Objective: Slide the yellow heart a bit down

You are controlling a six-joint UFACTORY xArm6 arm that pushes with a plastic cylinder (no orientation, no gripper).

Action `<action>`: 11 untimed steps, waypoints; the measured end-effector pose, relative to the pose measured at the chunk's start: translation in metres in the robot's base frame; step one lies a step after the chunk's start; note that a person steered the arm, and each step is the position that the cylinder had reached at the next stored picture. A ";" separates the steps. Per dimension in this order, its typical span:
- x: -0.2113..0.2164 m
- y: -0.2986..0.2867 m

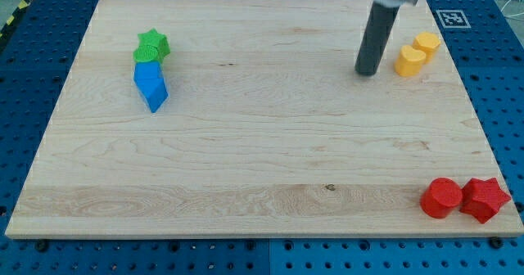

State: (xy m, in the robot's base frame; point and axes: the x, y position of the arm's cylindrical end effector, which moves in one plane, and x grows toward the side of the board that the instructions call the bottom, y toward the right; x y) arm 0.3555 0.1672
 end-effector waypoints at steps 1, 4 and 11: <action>-0.042 0.014; -0.003 0.051; 0.071 0.065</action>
